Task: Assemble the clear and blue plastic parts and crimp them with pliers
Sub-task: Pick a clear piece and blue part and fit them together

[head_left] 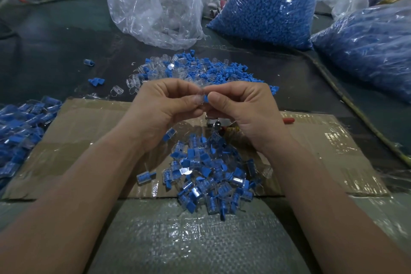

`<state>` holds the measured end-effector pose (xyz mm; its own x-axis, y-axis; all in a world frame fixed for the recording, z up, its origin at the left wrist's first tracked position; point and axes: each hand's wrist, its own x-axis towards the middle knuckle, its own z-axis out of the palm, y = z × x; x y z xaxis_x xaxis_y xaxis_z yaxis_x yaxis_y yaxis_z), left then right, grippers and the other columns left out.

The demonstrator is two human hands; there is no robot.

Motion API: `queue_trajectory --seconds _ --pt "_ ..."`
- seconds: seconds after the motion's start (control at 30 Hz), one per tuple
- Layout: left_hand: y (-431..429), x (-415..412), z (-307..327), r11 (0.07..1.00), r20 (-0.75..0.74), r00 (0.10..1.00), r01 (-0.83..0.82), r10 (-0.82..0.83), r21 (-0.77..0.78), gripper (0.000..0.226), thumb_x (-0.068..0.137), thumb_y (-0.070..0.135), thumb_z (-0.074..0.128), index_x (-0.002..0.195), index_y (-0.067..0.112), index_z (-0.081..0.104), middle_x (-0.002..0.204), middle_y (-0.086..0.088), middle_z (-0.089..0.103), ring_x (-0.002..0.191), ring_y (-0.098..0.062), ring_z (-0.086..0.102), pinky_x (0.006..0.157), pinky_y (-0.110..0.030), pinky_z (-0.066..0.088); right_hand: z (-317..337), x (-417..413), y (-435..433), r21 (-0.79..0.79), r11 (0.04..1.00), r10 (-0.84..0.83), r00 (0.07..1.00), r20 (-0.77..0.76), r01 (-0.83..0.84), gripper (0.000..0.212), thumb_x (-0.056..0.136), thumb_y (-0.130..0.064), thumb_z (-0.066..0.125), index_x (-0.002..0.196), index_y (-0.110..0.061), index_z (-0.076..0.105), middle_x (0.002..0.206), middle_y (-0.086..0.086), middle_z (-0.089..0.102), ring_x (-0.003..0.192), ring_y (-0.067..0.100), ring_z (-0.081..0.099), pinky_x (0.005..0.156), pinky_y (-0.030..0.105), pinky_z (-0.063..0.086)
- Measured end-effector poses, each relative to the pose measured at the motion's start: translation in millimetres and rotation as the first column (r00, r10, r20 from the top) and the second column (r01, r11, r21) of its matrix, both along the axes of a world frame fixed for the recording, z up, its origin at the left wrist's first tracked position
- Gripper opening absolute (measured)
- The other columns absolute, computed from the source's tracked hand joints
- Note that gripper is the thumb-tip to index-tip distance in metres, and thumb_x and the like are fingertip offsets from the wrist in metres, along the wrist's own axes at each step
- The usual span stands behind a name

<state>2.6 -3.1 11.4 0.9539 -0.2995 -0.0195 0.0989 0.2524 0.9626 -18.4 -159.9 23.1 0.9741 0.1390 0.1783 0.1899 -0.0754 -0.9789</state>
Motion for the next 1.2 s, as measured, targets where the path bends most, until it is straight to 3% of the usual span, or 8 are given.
queue_trajectory --seconds 0.1,0.23,0.4,0.5,0.63,0.8,1.0,1.2 --pt "1.3 0.9 0.4 1.0 0.012 1.0 0.001 -0.001 0.011 0.012 0.061 0.004 0.063 0.065 0.011 0.072 0.067 -0.007 0.07 0.064 -0.014 0.068 0.057 -0.015 0.052 -0.1 0.7 -0.3 -0.004 1.0 -0.009 1.0 0.017 0.009 0.016 0.08 0.001 0.061 0.086 -0.012 0.068 0.083 -0.003 0.071 0.07 0.013 0.067 0.071 0.026 0.057" --pt "1.9 1.0 -0.3 0.999 0.03 1.0 0.006 -0.007 0.046 0.013 0.061 0.004 0.063 0.064 0.012 0.073 0.066 -0.006 0.07 0.062 -0.013 0.068 0.056 -0.015 0.052 -1.3 1.5 0.0 -0.019 1.0 -0.004 1.0 0.011 0.004 0.016 0.078 0.001 0.063 0.082 -0.013 0.068 0.069 -0.005 0.069 0.065 0.009 0.066 0.065 0.021 0.056" --pt "3.1 2.3 1.6 0.999 -0.008 0.999 0.048 -0.048 -0.013 0.013 0.062 0.005 0.061 0.066 0.008 0.074 0.068 -0.011 0.069 0.063 -0.016 0.067 0.057 -0.017 0.053 -0.9 2.3 -1.6 -0.051 0.998 -0.018 0.999 0.047 0.021 0.017 0.076 0.001 0.066 0.078 -0.016 0.066 0.068 -0.006 0.069 0.066 0.01 0.067 0.064 0.02 0.055" --pt "1.1 0.3 0.6 0.998 0.034 0.999 0.033 -0.035 0.055 0.01 0.063 0.009 0.065 0.069 0.01 0.072 0.073 -0.008 0.071 0.069 -0.017 0.069 0.06 -0.016 0.053 -3.7 2.5 -0.5 -0.139 0.989 -0.038 0.994 0.105 0.052 0.02 0.075 0.002 0.068 0.075 -0.017 0.063 0.069 -0.007 0.067 0.067 0.009 0.066 0.066 0.021 0.055" --pt "0.9 -0.5 -0.7 0.998 0.02 1.0 0.015 -0.016 0.067 0.011 0.063 0.009 0.064 0.07 0.01 0.072 0.072 -0.01 0.07 0.069 -0.019 0.069 0.059 -0.016 0.053 -6.3 2.2 0.6 -0.181 0.981 -0.036 0.986 0.161 0.065 0.019 0.074 0.001 0.069 0.074 -0.018 0.064 0.062 -0.013 0.066 0.063 0.002 0.066 0.063 0.013 0.05" --pt "2.2 2.0 -1.2 0.995 0.005 1.0 0.003 -0.003 0.095 0.01 0.063 0.012 0.064 0.068 0.013 0.073 0.068 -0.01 0.069 0.063 -0.018 0.068 0.053 -0.016 0.052 -6.8 2.1 1.0 -0.186 0.978 -0.054 0.973 0.225 0.097 0.015 0.075 -0.003 0.07 0.085 -0.015 0.069 0.074 -0.01 0.067 0.069 0.0 0.064 0.066 0.012 0.048" --pt "1.2 2.1 -0.9 0.998 -0.027 1.0 -0.013 0.014 0.055 0.011 0.062 0.009 0.063 0.072 0.006 0.068 0.062 -0.008 0.068 0.055 -0.015 0.065 0.049 -0.016 0.052 -9.1 0.6 1.1 -0.214 0.973 -0.03 0.971 0.236 0.082 0.028 0.072 -0.002 0.072 0.096 -0.016 0.067 0.083 -0.003 0.068 0.077 0.009 0.068 0.074 0.021 0.055" --pt "1.8 1.6 1.5 0.998 -0.018 1.0 0.0 0.002 0.068 0.012 0.061 0.01 0.064 0.071 0.006 0.069 0.064 -0.01 0.068 0.056 -0.016 0.066 0.049 -0.017 0.052 -8.2 2.6 -1.3 -0.256 0.962 -0.027 0.966 0.257 0.095 0.033 0.071 0.0 0.073 0.097 -0.019 0.066 0.084 -0.009 0.067 0.08 0.005 0.067 0.075 0.018 0.053"
